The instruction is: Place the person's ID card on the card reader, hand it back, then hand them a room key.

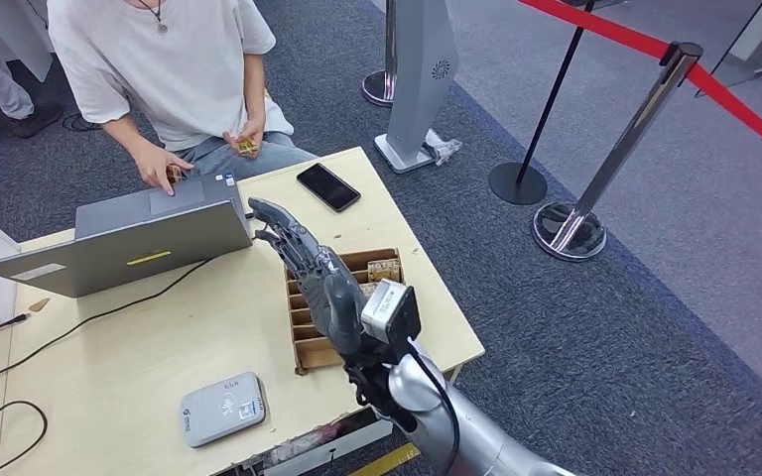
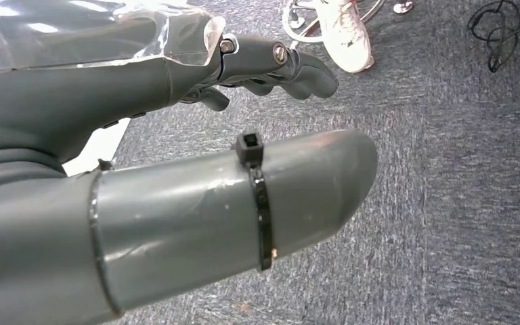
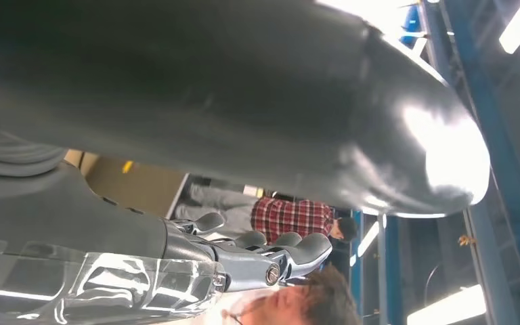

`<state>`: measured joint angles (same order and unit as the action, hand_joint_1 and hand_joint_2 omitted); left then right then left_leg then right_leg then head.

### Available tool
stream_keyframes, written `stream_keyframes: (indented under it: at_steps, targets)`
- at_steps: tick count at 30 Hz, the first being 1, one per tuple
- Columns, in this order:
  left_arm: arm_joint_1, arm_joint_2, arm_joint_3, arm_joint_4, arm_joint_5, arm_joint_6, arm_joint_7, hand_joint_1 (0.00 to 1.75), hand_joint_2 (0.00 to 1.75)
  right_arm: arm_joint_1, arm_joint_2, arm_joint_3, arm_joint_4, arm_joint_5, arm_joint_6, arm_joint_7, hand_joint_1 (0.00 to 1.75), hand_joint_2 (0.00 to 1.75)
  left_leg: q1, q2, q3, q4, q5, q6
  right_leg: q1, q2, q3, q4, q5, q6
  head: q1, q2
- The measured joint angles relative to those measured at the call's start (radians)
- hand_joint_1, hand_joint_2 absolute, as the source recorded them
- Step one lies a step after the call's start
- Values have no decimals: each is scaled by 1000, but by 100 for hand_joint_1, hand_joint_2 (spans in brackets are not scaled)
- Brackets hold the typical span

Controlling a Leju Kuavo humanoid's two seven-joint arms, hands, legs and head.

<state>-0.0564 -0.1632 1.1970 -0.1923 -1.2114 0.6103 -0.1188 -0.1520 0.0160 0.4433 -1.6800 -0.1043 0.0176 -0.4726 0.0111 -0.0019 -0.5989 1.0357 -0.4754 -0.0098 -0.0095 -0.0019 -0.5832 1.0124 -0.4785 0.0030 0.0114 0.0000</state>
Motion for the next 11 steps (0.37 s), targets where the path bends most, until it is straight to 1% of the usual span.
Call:
stream_keyframes:
  at_steps: [6, 11]
  targets:
    - [-1, 0, 0, 0, -12, -2, -6, 0, 0, 98, 14, 0, -65, 47, -41, -20, 0, 0, 0, 0, 0, 0, 0, 0, 0, 0, 0, 0, 0, 0, 0, 0]
    - [-2, 0, 0, 0, -22, -4, -8, 0, 0, 143, 19, 0, -91, 83, -62, -28, 0, 0, 0, 0, 0, 0, 0, 0, 0, 0, 0, 0, 0, 0, 0, 0]
